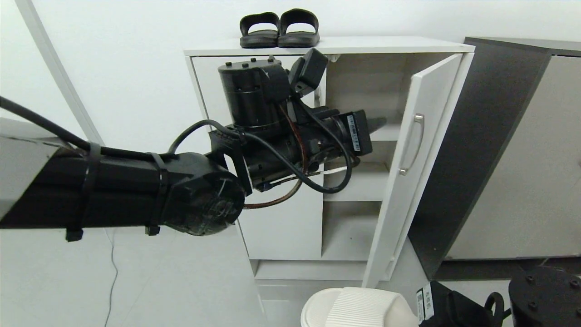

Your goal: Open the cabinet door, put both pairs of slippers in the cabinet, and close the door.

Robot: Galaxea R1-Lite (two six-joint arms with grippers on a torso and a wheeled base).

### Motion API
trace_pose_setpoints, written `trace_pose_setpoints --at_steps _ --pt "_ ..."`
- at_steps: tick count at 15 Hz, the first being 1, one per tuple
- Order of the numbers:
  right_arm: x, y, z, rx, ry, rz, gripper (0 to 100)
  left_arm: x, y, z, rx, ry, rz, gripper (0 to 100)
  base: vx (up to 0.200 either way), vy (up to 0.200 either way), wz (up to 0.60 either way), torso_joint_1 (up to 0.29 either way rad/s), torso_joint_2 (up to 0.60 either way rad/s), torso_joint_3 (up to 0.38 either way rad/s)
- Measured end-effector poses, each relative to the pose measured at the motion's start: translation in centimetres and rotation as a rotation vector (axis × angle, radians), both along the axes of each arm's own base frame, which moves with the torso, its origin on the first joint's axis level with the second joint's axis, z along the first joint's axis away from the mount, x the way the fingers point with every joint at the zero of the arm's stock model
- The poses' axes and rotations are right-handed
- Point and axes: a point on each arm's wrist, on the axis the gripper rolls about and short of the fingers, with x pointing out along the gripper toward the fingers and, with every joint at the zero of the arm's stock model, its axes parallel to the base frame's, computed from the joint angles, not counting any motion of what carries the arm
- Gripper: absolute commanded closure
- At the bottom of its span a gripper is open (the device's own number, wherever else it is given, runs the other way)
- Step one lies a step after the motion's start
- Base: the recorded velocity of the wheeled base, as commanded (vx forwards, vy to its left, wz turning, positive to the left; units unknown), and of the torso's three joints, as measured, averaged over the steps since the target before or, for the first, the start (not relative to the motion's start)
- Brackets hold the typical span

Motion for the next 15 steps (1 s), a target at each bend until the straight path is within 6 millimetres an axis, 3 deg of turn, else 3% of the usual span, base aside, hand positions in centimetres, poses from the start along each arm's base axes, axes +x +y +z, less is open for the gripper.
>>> trace_pose_setpoints --at_steps 3,6,10,12,15 --pt "-0.1 0.0 -0.1 -0.001 0.001 0.005 100 -1.2 -0.8 -0.4 -0.011 -0.011 -0.033 100 0.000 0.000 0.00 0.000 0.00 0.000" --pt "0.9 0.1 0.0 -0.010 -0.013 -0.083 100 -0.3 0.9 -0.7 -0.002 0.009 0.070 100 0.000 0.000 0.00 0.000 0.00 0.000" --pt "4.4 2.0 1.3 0.013 -0.066 -0.462 100 -0.1 6.9 0.7 -0.003 0.008 0.239 100 0.000 0.000 0.00 0.000 0.00 0.000" --pt "6.4 3.3 2.0 0.040 -0.095 -0.623 100 -1.3 10.1 1.1 0.040 0.012 0.362 100 0.000 0.000 0.00 0.000 0.00 0.000" --pt "10.1 4.7 2.0 0.039 -0.153 -0.892 100 -4.8 15.6 0.6 0.143 0.051 0.685 100 0.000 0.000 0.00 0.000 0.00 0.000"
